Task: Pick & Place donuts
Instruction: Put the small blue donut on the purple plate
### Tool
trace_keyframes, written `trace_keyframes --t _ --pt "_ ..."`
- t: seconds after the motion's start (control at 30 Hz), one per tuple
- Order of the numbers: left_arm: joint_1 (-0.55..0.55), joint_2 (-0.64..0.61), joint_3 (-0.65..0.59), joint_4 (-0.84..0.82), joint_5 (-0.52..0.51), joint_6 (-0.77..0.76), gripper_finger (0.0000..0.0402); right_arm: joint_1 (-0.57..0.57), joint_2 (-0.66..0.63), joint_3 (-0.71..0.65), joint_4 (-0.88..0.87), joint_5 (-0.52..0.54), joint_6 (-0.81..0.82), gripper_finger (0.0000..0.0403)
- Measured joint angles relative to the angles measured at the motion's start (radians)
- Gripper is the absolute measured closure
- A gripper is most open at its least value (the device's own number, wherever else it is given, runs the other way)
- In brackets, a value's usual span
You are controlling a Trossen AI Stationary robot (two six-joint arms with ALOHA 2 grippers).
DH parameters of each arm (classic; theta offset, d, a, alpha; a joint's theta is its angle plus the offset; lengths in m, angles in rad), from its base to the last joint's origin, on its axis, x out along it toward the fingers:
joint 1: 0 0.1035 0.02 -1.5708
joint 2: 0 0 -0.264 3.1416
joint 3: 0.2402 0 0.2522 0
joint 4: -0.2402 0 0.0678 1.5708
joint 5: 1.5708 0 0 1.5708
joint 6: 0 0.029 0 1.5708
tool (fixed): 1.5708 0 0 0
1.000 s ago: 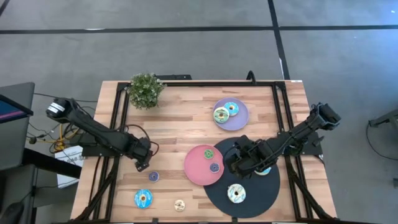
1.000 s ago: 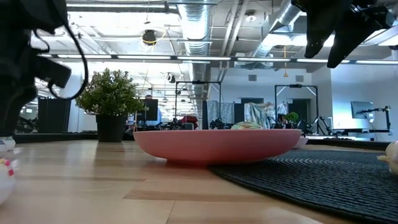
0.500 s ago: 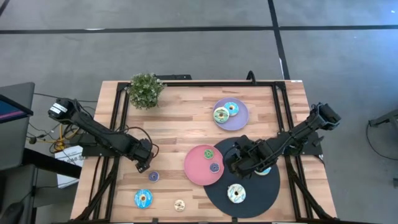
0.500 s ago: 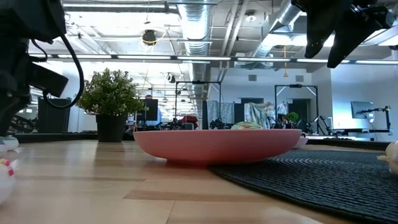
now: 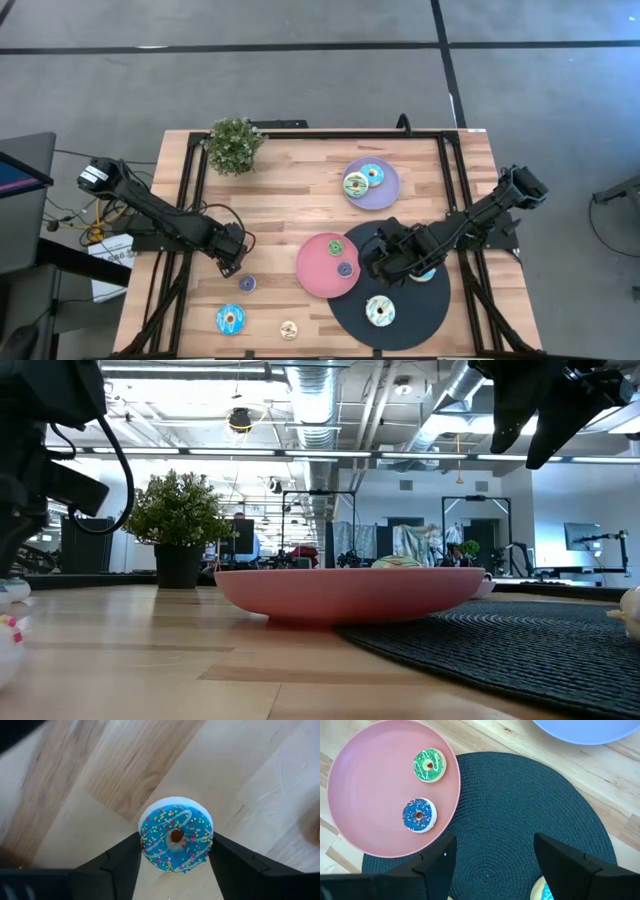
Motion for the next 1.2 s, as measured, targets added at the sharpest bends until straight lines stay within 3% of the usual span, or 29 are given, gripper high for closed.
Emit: trace_keyframes --t 0.3,0.47,0.63,0.73,0.9,1.07,1.2 --pt "0.007 0.000 0.082 -0.001 -0.022 -0.029 0.0207 0.064 -0.040 0.000 -0.015 0.005 -0.062 0.0148" --pt "0.052 0.000 0.189 0.070 -0.106 -0.039 0.0208 0.159 -0.095 -0.011 -0.185 0.209 0.030 0.0148" --pt "0.133 0.044 0.289 0.299 -0.134 0.070 0.0208 0.245 -0.216 -0.146 -0.271 0.263 0.171 0.0148" --pt "0.182 0.145 0.387 0.361 -0.137 0.166 0.0208 0.287 -0.342 -0.284 -0.232 0.262 0.218 0.0148" --pt "0.249 0.397 0.634 0.330 -0.139 0.327 0.0208 0.330 -0.560 -0.465 -0.156 0.264 0.262 0.0148" --pt "0.287 0.633 0.889 0.171 -0.094 0.409 0.0208 0.334 -0.697 -0.520 -0.149 0.265 0.245 0.0148" --pt "0.289 0.774 1.023 0.052 -0.011 0.420 0.0208 0.334 -0.749 -0.521 -0.149 0.266 0.187 0.0148"
